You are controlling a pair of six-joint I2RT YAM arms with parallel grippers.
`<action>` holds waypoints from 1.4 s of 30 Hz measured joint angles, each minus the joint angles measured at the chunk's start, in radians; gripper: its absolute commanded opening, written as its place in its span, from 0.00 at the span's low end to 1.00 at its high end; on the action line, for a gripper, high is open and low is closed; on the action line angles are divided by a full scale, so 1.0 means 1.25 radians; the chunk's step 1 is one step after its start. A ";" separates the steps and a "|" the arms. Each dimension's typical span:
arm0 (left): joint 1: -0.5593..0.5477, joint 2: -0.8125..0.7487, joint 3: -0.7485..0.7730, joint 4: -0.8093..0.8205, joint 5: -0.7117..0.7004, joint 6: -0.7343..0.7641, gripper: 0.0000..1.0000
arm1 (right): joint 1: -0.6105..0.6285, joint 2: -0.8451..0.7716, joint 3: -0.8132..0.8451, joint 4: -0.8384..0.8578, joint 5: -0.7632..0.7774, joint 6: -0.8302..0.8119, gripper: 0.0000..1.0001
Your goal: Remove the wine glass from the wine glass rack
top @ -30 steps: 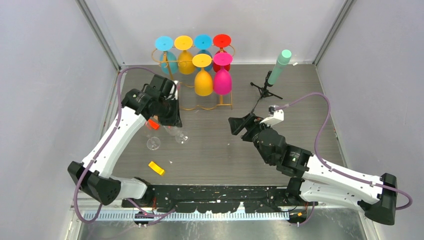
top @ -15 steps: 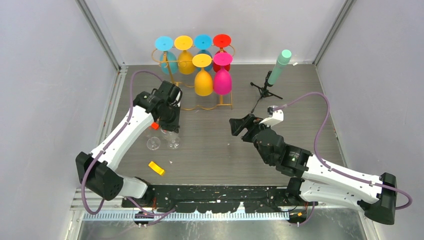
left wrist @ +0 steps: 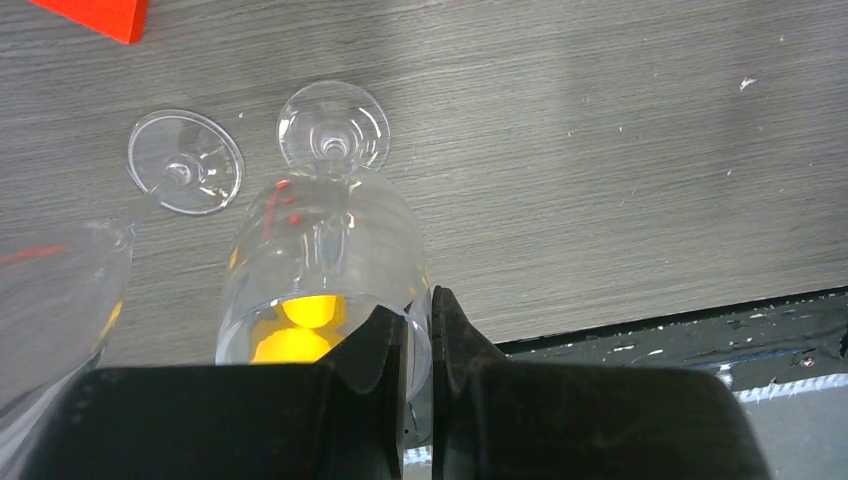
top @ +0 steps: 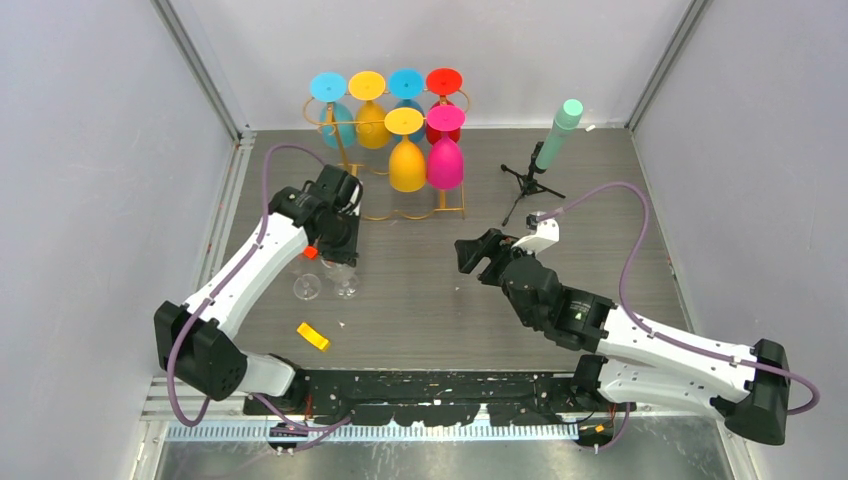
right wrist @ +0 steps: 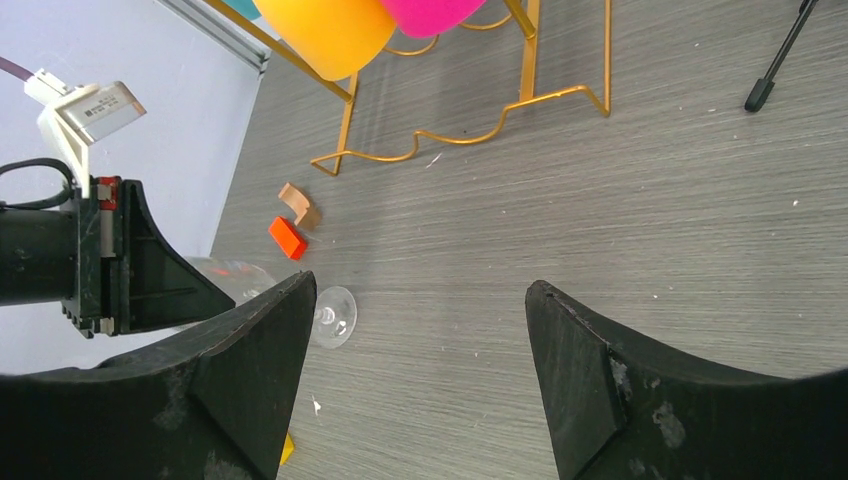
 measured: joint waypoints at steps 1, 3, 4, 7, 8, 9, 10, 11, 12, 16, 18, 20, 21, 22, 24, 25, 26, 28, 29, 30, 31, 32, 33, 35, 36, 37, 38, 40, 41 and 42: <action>0.002 0.000 0.000 0.000 0.001 0.000 0.07 | 0.000 0.004 0.001 0.000 -0.002 0.000 0.82; 0.005 0.000 0.000 0.000 0.001 0.000 0.14 | 0.000 0.013 0.002 0.000 -0.004 0.001 0.82; 0.006 -0.001 0.000 0.000 0.001 -0.001 0.21 | 0.000 0.016 0.003 0.000 -0.005 0.002 0.82; 0.009 -0.002 0.000 0.000 -0.009 0.002 0.34 | 0.000 0.024 0.006 0.000 -0.008 0.005 0.82; 0.010 -0.002 0.000 -0.001 -0.014 0.004 0.40 | 0.000 0.026 0.007 0.000 -0.009 0.005 0.82; 0.010 -0.003 0.000 -0.001 -0.017 0.007 0.43 | 0.000 0.027 0.008 0.000 -0.011 0.005 0.82; 0.010 -0.005 0.001 -0.002 -0.020 0.012 0.45 | 0.000 0.028 0.009 0.000 -0.012 0.005 0.82; 0.010 -0.009 0.003 -0.003 -0.024 0.014 0.47 | 0.000 0.030 0.012 -0.001 -0.013 0.004 0.82; 0.011 -0.014 0.007 -0.005 -0.028 0.016 0.50 | 0.000 0.031 0.016 -0.001 -0.015 0.001 0.82; 0.019 -0.060 0.033 -0.009 -0.046 0.030 0.62 | -0.002 0.032 0.034 -0.006 -0.026 -0.013 0.82; 0.025 -0.093 0.050 -0.010 -0.057 0.034 0.71 | -0.005 0.032 0.045 -0.013 -0.032 -0.022 0.82; 0.030 -0.122 0.068 -0.012 -0.065 0.036 0.79 | -0.009 0.032 0.056 -0.018 -0.038 -0.028 0.82; 0.032 -0.138 0.078 -0.012 -0.070 0.035 0.84 | -0.012 0.032 0.062 -0.020 -0.042 -0.031 0.81; 0.034 -0.154 0.089 -0.012 -0.072 0.035 0.89 | -0.018 0.033 0.070 -0.025 -0.048 -0.032 0.80; 0.035 -0.184 0.104 -0.010 -0.074 0.036 0.99 | -0.036 0.042 0.093 -0.038 -0.073 -0.031 0.75; 0.036 -0.195 0.108 -0.009 -0.075 0.038 1.00 | -0.053 0.050 0.110 -0.048 -0.098 -0.024 0.71; 0.036 -0.211 0.110 -0.004 -0.075 0.034 1.00 | -0.081 0.060 0.128 -0.053 -0.133 -0.014 0.68; 0.036 -0.240 0.111 0.004 -0.075 0.028 1.00 | -0.155 0.086 0.161 -0.053 -0.222 0.024 0.65; 0.036 -0.256 0.110 0.011 -0.073 0.023 1.00 | -0.200 0.101 0.173 -0.049 -0.267 0.049 0.65; 0.036 -0.271 0.110 0.023 -0.069 0.014 1.00 | -0.240 0.116 0.180 -0.041 -0.315 0.074 0.65; 0.036 -0.284 0.109 0.036 -0.063 0.008 1.00 | -0.269 0.129 0.183 -0.032 -0.349 0.095 0.65; 0.036 -0.300 0.106 0.056 -0.055 -0.001 1.00 | -0.297 0.143 0.185 -0.025 -0.384 0.115 0.65; 0.036 -0.314 0.102 0.075 -0.044 -0.010 1.00 | -0.318 0.160 0.187 -0.016 -0.417 0.137 0.65; 0.036 -0.338 0.094 0.108 -0.027 -0.026 1.00 | -0.334 0.193 0.198 -0.005 -0.469 0.170 0.65; 0.036 -0.346 0.089 0.122 -0.018 -0.031 1.00 | -0.336 0.206 0.208 -0.004 -0.485 0.183 0.65; 0.036 -0.355 0.083 0.136 -0.007 -0.037 1.00 | -0.336 0.217 0.222 -0.005 -0.496 0.191 0.65; 0.036 -0.362 0.077 0.148 0.003 -0.042 1.00 | -0.336 0.229 0.242 -0.005 -0.503 0.201 0.63; 0.036 -0.374 0.060 0.170 0.023 -0.049 1.00 | -0.336 0.249 0.291 0.001 -0.505 0.215 0.57; 0.036 -0.378 0.052 0.176 0.029 -0.050 1.00 | -0.336 0.255 0.310 0.004 -0.503 0.219 0.56; 0.036 -0.385 0.042 0.185 0.035 -0.051 1.00 | -0.336 0.260 0.332 0.006 -0.500 0.223 0.53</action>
